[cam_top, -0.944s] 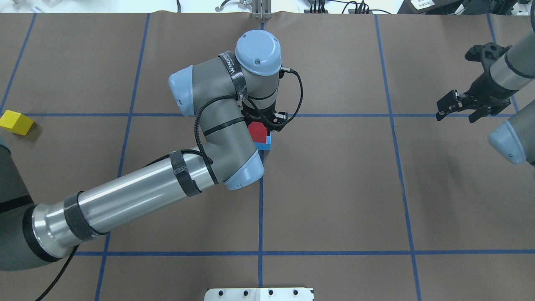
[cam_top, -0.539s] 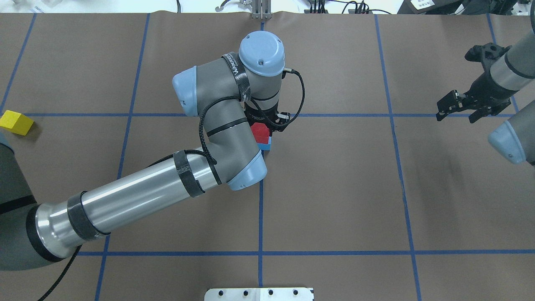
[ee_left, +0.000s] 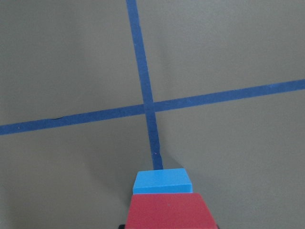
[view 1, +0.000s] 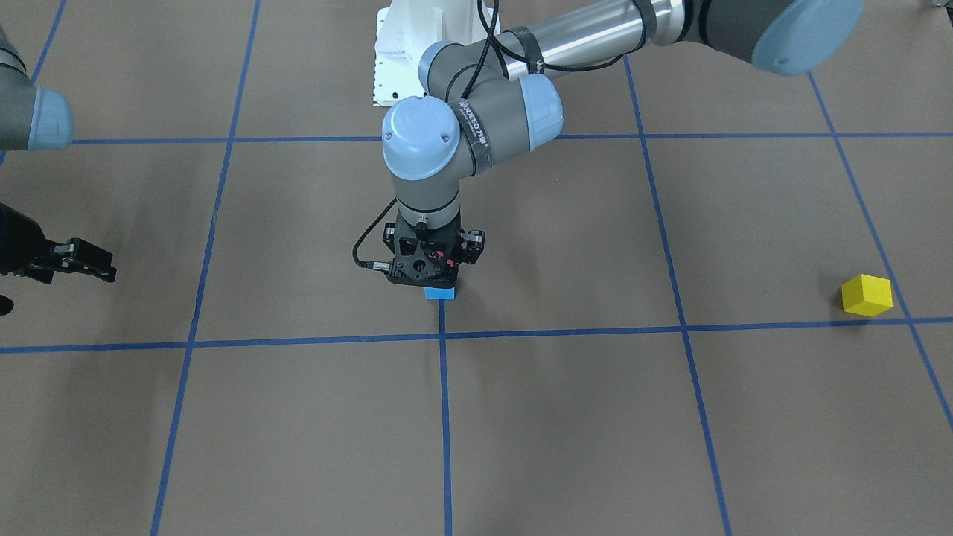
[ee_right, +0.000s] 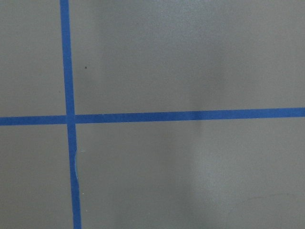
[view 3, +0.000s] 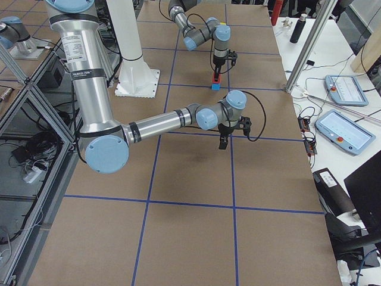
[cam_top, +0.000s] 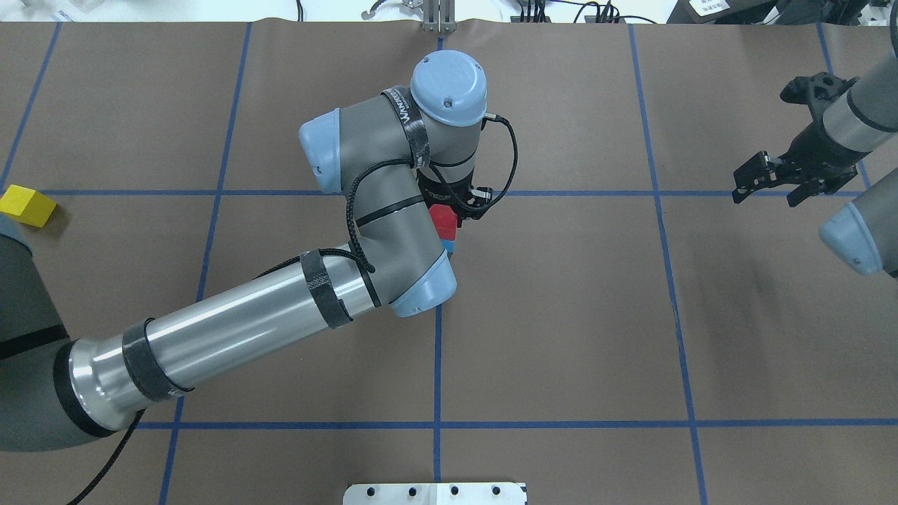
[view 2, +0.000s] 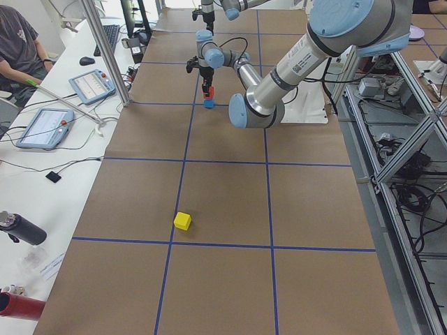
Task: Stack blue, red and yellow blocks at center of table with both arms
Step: 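Lower the red cube onto the blue cube and hold it there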
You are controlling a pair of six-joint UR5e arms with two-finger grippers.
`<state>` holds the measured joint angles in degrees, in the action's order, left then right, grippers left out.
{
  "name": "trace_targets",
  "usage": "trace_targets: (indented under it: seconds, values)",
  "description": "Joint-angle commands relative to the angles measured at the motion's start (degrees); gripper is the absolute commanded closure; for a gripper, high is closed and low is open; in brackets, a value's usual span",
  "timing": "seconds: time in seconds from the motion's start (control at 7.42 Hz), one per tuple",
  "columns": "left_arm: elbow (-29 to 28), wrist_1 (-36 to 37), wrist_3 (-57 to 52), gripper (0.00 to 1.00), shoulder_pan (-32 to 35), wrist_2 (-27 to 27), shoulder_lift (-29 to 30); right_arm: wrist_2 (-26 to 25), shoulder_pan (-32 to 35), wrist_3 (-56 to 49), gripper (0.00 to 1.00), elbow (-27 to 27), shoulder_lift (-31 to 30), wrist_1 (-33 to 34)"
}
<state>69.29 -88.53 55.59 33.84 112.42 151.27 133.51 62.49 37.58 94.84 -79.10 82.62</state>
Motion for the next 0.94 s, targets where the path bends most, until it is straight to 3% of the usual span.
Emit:
trace_targets:
  seconds: [0.0,0.81]
  values:
    - [-0.64,-0.50,-0.21,1.00,0.08,0.00,0.16,0.00,0.00,0.04,0.00,0.00,0.00,0.00]
    - [-0.99,-1.21,0.22,1.00,0.08,0.00,-0.01,0.00,0.00,0.30,0.00,0.09,0.00,0.00]
